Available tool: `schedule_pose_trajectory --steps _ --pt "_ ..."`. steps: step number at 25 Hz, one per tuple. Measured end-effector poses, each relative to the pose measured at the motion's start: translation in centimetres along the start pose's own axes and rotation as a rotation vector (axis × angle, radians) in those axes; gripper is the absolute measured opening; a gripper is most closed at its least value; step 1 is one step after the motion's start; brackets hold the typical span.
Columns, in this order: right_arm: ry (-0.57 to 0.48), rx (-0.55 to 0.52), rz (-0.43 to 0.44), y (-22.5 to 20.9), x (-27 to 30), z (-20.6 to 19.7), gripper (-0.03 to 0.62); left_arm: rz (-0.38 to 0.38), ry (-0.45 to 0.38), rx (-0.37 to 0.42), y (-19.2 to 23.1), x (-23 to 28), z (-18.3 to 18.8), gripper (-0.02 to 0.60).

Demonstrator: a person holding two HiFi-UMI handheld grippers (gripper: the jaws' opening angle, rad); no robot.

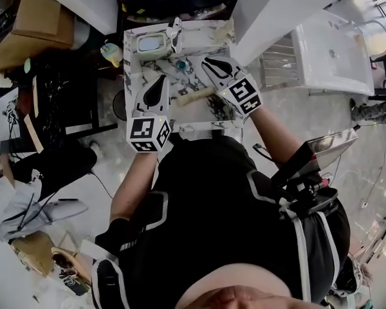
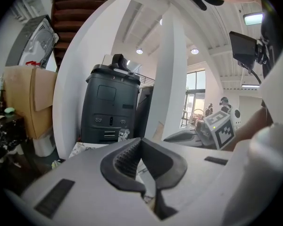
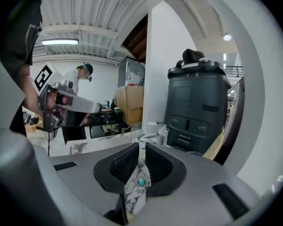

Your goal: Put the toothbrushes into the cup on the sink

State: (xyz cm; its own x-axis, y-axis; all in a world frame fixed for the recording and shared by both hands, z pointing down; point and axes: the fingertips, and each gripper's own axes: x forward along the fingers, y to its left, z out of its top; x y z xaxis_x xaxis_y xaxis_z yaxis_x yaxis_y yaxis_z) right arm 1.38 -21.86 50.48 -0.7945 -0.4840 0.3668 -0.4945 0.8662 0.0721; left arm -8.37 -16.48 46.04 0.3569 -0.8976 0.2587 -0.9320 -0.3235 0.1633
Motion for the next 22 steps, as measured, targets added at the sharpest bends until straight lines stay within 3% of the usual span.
schedule_pose_trajectory --steps 4,8,14,22 --pt "0.119 -0.059 0.100 2.5 2.5 -4.8 0.044 0.015 0.039 -0.074 1.6 -0.2 -2.9 0.006" --pt "0.238 -0.109 0.210 5.2 4.5 -8.8 0.125 0.047 0.103 -0.078 2.8 -0.3 -5.7 0.006" --pt "0.364 -0.207 0.334 8.1 7.4 -13.4 0.156 0.068 0.177 -0.112 4.0 -0.1 -10.1 0.006" --pt "0.575 -0.362 0.551 12.9 8.9 -20.6 0.218 0.082 0.228 -0.137 4.6 -0.7 -12.8 0.006"
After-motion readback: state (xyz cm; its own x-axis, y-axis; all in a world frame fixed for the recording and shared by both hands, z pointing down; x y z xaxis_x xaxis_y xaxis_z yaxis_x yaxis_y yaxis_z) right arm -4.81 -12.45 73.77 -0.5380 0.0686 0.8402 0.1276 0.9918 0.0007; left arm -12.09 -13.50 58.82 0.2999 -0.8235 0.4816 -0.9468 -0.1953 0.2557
